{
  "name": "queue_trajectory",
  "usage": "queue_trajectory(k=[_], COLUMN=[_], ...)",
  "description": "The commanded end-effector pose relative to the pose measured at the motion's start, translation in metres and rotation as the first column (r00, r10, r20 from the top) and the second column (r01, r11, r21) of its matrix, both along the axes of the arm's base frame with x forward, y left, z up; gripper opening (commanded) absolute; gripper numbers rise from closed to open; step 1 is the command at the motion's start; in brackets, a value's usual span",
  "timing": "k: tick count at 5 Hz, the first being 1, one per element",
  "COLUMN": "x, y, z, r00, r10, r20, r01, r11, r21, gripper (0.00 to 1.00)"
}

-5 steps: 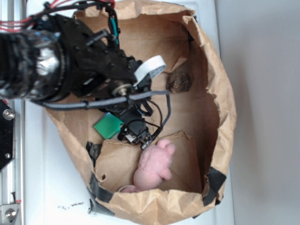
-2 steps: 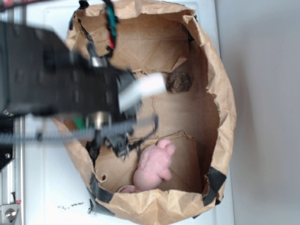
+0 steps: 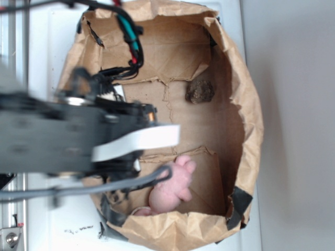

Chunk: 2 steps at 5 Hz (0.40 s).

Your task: Grab the green block.

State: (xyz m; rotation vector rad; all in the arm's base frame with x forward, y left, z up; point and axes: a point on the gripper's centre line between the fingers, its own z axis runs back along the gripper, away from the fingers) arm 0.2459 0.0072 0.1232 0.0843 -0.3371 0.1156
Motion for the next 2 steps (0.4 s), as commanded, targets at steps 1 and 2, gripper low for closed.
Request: queue_trajectory(k=[1, 2], x=[0.0183, 0.0259], y=[0.0203, 0.0239], z=[0.0541, 0.0633], r00=[1.000, 1.000], r10=[-0.021, -0.006], r20=[0.002, -0.029], r01=[0.021, 0.003], r11=[0.994, 0.992], r21=[-0.112, -0.124], gripper=[0.00, 0.00])
